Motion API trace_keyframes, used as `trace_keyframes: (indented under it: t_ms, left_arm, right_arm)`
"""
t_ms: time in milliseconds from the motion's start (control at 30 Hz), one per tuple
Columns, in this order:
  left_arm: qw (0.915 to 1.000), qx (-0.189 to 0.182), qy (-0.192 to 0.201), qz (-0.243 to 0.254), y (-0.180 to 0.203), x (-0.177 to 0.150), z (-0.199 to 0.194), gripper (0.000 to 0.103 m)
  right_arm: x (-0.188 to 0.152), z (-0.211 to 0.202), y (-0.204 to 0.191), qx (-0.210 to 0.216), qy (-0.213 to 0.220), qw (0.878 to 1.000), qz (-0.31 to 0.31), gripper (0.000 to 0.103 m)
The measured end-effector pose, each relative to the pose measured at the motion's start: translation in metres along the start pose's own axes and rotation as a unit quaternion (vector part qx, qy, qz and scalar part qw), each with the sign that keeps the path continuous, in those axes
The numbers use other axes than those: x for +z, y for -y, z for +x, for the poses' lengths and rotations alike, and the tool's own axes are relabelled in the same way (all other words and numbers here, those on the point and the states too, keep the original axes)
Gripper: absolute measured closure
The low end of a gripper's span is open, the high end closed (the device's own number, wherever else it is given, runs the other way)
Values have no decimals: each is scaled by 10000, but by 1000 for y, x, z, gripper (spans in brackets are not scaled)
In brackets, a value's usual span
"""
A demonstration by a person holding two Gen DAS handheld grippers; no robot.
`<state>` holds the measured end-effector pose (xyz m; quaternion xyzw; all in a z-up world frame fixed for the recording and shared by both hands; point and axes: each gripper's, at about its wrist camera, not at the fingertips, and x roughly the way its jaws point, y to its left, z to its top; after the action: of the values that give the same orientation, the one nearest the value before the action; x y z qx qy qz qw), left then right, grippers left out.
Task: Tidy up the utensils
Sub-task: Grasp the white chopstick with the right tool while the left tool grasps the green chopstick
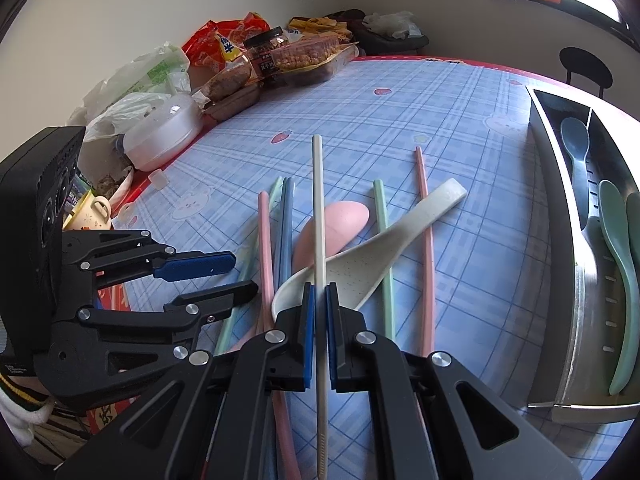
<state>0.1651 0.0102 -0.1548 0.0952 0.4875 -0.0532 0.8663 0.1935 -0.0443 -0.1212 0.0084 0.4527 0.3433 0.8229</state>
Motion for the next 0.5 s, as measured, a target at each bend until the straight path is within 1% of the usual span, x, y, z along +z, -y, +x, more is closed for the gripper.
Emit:
trace_keyframes:
  t_ms: [133, 200, 233, 333, 400, 467, 500]
  left_arm:
    - [9999, -28, -89, -108, -9, -1, 0, 71]
    - [9987, -180, -157, -448, -17, 0, 1, 71]
    - [9982, -180, -173, -543, -18, 1, 2, 71]
    - [9984, -44, -99, -560, -13, 4, 4, 72]
    - [9986, -14, -69, -525, -10, 6, 5, 75]
    - [9993, -76, -20, -358, -6, 9, 6, 87]
    - [9998, -23, -2, -203, -2, 11, 7, 88]
  right_arm:
    - [0, 1, 0, 8, -28, 10000, -13, 96]
    - [0, 1, -2, -14, -30, 10000, -60, 95]
    - [0, 1, -2, -18, -28, 10000, -66, 95]
    - [0, 1, -1, -1, -24, 10000, -29, 95]
    - [0, 1, -1, 4, -18, 10000, -12, 95]
    - [0, 0, -1, 12, -17, 10000, -12, 95]
    - [0, 0, -1, 13, -17, 10000, -9, 95]
